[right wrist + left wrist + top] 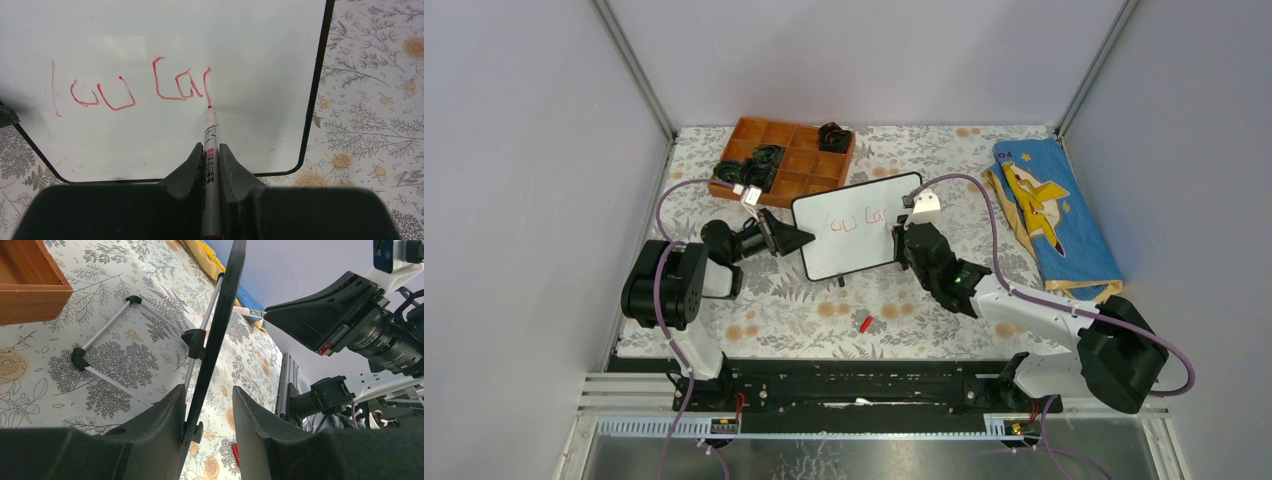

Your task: Write a sentence on the whiteboard

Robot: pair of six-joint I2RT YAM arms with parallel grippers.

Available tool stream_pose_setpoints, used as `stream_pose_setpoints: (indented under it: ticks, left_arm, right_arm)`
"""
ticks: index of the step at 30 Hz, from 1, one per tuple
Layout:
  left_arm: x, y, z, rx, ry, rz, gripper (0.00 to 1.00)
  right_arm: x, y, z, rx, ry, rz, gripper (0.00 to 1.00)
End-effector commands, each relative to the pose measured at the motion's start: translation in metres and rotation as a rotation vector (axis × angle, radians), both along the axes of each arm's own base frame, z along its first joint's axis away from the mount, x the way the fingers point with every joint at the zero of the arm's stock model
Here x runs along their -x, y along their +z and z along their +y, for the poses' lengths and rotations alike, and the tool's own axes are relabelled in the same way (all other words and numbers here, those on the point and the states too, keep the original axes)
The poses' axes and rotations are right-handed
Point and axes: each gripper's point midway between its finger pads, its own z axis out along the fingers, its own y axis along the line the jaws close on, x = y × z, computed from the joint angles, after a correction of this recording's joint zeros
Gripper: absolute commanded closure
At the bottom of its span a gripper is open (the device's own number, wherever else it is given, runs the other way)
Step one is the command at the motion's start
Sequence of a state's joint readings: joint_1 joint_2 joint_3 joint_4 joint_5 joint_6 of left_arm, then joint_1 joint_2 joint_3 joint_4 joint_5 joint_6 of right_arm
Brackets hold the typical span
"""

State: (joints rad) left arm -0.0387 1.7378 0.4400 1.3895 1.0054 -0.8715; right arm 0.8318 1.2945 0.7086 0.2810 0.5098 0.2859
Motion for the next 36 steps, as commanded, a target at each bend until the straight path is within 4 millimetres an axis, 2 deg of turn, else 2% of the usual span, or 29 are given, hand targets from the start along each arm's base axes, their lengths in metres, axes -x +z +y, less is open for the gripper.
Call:
stream_pose_setpoints:
  ticks: [1, 7, 13, 36]
  left_arm:
    - [-0.001, 0.012, -0.002, -0.009, -0.007, -0.076, 0.53]
    - [-0.001, 0.012, -0.002, -0.011, -0.006, -0.076, 0.53]
    - [-0.001, 0.012, -0.002, -0.011, -0.008, -0.075, 0.53]
    - [-0.001, 0.012, -0.002, -0.013, -0.008, -0.076, 0.54]
  right_arm:
    - [-0.007, 0.025, 0.002, -0.063, -0.011, -0.053, 1.0]
    - [-0.014, 0.044, 0.008, -0.077, -0.009, -0.091, 1.0]
    - [-0.019, 0.054, 0.012, -0.077, -0.011, -0.111, 1.0]
    - [-0.032, 0.053, 0.0, -0.061, -0.058, -0.11, 1.0]
